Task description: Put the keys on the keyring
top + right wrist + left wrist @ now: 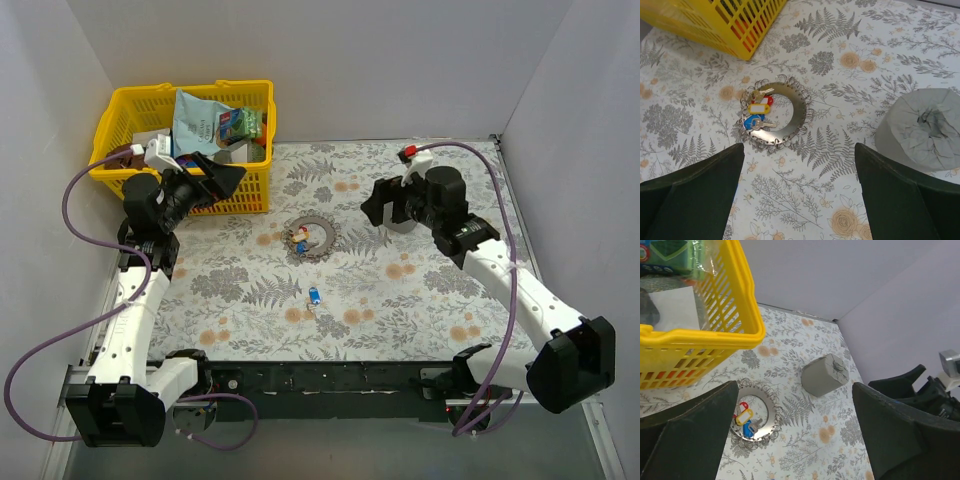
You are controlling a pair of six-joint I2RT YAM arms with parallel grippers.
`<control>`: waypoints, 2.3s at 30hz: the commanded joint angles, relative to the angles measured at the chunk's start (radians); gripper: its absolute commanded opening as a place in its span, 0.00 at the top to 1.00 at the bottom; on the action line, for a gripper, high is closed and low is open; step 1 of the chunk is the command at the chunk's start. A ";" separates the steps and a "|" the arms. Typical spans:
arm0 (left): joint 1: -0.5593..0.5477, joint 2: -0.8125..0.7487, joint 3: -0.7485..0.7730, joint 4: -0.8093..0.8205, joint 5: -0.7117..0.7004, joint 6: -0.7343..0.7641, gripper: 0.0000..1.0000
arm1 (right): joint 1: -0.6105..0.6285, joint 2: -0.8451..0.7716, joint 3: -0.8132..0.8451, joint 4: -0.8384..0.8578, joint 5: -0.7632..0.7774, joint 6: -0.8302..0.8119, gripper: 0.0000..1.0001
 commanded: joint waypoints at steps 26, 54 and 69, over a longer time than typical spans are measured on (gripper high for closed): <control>-0.460 0.264 0.304 -0.162 -0.430 0.316 0.02 | 0.164 0.454 0.241 -0.120 -0.009 -0.061 0.07; -0.305 0.224 0.235 -0.279 -0.262 0.321 0.02 | 0.264 0.915 0.461 -0.108 0.005 -0.018 0.93; -0.302 0.322 0.275 -0.340 -0.289 0.262 0.02 | 0.264 0.749 0.247 -0.101 -0.015 0.004 0.92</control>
